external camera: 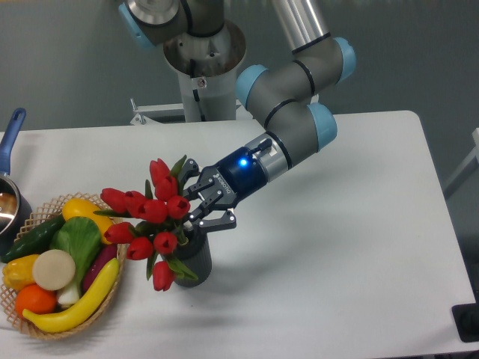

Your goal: Insert the flowers into the vase

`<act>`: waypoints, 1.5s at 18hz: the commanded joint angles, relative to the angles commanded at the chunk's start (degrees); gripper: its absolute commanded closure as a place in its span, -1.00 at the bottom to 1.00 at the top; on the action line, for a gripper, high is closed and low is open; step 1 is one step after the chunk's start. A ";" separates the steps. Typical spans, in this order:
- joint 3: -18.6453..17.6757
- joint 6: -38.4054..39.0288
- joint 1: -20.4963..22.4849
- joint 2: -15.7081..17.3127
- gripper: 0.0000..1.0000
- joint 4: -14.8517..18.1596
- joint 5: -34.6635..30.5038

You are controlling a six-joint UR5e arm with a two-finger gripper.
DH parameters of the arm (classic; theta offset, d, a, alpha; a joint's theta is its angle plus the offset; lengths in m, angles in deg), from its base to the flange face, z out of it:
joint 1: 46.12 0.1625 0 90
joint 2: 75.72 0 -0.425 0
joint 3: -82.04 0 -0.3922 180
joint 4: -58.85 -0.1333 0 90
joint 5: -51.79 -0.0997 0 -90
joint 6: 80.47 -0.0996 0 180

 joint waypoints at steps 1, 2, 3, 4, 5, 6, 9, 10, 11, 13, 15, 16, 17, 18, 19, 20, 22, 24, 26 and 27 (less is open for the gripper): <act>-0.09 0.00 0.00 0.00 0.06 0.00 -0.61; -0.09 -0.09 0.00 -0.09 -0.19 0.00 -1.75; 0.08 -0.78 0.00 -0.26 -0.68 -0.09 -2.63; 0.17 -2.10 0.00 -0.44 -1.00 0.00 -3.25; 0.00 -2.54 0.00 -0.44 -1.00 0.00 -3.43; 0.00 -2.64 0.00 -0.44 -1.00 0.00 -3.87; 0.17 -2.99 0.00 -0.35 -1.00 0.00 -6.76; 0.26 -3.34 0.09 -0.27 -1.00 0.00 -8.51; 0.35 -4.64 0.26 -0.18 -1.00 -0.09 -11.31; 0.17 -5.36 1.05 0.09 -1.00 0.00 -13.88; 0.17 -5.45 2.10 0.96 -1.00 0.00 -16.08; 0.52 -5.36 2.63 1.31 -1.00 0.00 -17.04; 1.22 -4.84 2.90 1.75 -1.00 0.00 -18.71; 1.75 -4.66 3.25 2.45 -1.00 0.00 -20.46; 1.93 -4.66 3.95 3.16 -1.00 0.00 -22.14; 2.02 -4.92 4.56 3.86 -1.00 0.09 -23.89; 2.11 -5.71 6.23 5.70 -1.00 0.09 -28.89; 2.98 -6.24 7.73 7.99 -1.00 0.09 -37.23; 3.25 -5.98 9.57 9.48 -1.00 0.26 -42.96; 3.34 -5.98 10.97 10.54 -1.00 0.44 -44.81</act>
